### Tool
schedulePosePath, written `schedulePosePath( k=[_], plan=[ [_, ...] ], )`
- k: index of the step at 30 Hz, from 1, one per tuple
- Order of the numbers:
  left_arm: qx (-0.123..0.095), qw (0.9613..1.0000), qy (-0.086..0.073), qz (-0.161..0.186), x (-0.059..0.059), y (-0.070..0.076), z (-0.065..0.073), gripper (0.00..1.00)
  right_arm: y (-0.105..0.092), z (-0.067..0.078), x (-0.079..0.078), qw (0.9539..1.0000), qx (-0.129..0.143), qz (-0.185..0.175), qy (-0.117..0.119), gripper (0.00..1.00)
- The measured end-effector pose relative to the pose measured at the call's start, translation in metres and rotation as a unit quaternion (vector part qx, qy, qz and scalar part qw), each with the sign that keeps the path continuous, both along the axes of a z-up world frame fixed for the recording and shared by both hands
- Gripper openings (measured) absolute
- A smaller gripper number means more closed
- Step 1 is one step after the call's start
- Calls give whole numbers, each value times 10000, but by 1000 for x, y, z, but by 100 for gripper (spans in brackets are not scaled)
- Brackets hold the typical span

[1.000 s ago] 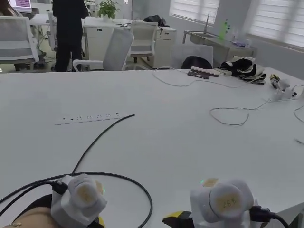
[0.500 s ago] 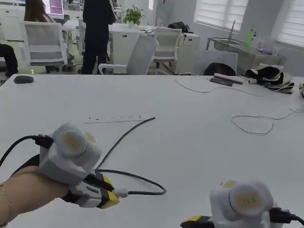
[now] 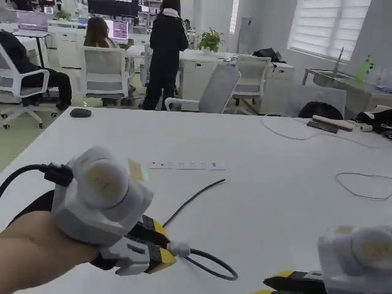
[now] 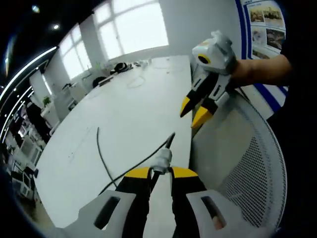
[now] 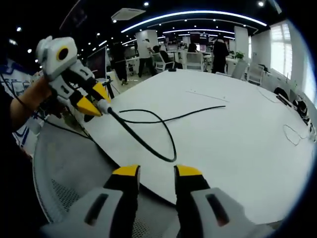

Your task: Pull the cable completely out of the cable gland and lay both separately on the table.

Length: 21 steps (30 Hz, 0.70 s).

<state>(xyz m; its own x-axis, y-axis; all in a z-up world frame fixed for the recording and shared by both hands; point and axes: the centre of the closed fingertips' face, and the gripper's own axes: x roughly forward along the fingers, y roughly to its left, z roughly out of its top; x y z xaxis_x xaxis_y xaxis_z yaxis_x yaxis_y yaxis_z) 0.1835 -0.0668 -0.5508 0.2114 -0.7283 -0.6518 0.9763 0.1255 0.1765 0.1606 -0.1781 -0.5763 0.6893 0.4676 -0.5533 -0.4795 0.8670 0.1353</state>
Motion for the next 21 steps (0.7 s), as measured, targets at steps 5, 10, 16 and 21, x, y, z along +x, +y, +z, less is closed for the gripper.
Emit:
schedulePosePath(
  k=[5, 10, 16, 21],
  plan=[
    [-190, 9995, -18, 267, -13, 14, 9, 16, 52, 44, -4, 9907, 661, 1174, -204, 28],
    [-200, 9991, -204, 322, -27, 20, 13, 16, 103, 54, -24, 9640, 981, 2469, 79, 27],
    [-197, 9989, -219, 365, -39, 26, 14, 16, 119, 35, -30, 9464, 465, 3174, 366, 31],
    [-190, 9989, -253, 339, -44, 26, 13, 16, 127, 34, -28, 9398, 636, 3332, 410, 27]
  ],
)
